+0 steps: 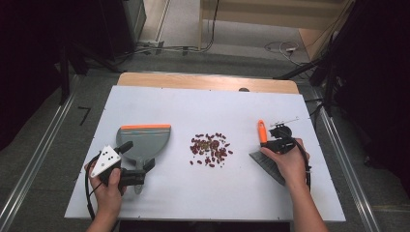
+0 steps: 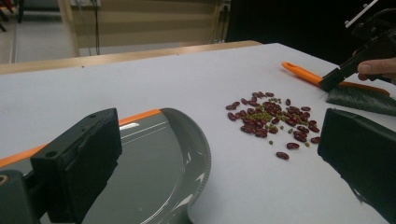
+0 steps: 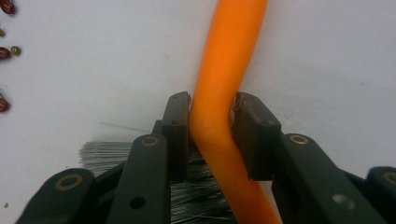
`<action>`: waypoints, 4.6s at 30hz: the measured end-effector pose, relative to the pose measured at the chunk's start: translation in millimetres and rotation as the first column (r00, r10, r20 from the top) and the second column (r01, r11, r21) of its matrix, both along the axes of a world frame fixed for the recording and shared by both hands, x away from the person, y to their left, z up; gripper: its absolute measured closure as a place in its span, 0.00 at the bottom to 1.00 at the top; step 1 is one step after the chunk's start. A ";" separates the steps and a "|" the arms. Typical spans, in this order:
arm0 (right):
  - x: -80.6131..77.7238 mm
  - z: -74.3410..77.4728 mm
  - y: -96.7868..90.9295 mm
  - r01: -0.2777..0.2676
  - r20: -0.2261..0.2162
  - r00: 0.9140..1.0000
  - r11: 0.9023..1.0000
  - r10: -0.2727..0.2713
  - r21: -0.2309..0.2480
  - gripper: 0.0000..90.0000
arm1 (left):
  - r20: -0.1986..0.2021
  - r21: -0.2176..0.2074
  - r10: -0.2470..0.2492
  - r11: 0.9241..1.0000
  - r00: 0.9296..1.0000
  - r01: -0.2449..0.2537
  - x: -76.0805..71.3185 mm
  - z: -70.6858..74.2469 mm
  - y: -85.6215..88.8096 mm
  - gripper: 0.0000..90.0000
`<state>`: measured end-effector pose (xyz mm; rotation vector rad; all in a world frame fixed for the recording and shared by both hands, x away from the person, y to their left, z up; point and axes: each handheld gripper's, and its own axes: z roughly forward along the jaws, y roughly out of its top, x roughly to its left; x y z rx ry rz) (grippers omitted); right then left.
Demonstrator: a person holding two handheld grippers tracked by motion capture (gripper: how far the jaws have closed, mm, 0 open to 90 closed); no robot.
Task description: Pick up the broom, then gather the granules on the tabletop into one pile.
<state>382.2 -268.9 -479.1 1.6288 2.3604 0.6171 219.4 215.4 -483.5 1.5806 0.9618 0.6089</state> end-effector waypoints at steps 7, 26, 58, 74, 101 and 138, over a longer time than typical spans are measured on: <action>-3.9 -1.6 1.8 0.004 0.031 1.000 1.000 -0.004 -0.011 0.74 | 0.000 0.005 -0.014 1.000 1.000 0.014 0.0 0.0 -7.0 0.00; -29.1 6.7 -20.4 -0.057 0.263 0.965 0.989 0.018 0.140 0.75 | 0.024 -0.012 -0.011 1.000 1.000 0.012 -2.6 4.7 -7.7 0.00; -81.5 72.5 -21.1 -0.230 0.623 0.772 0.861 -0.122 0.454 0.77 | 0.062 -0.064 -0.124 0.990 0.990 0.128 2.4 24.2 -42.4 0.00; -100.7 79.5 28.0 -0.302 0.657 0.750 0.847 -0.072 0.437 0.77 | 0.044 -0.079 -0.191 0.978 0.981 0.194 6.2 28.9 -73.9 0.02; -126.8 72.1 94.1 -0.423 0.656 0.755 0.777 0.018 0.465 0.77 | -0.063 -0.053 -0.232 0.972 0.971 0.229 0.1 23.6 -133.7 0.16; -148.2 68.3 125.8 -0.453 0.674 0.738 0.775 0.048 0.440 0.77 | -0.090 -0.066 -0.300 0.953 0.950 0.295 -7.6 16.7 -149.0 0.92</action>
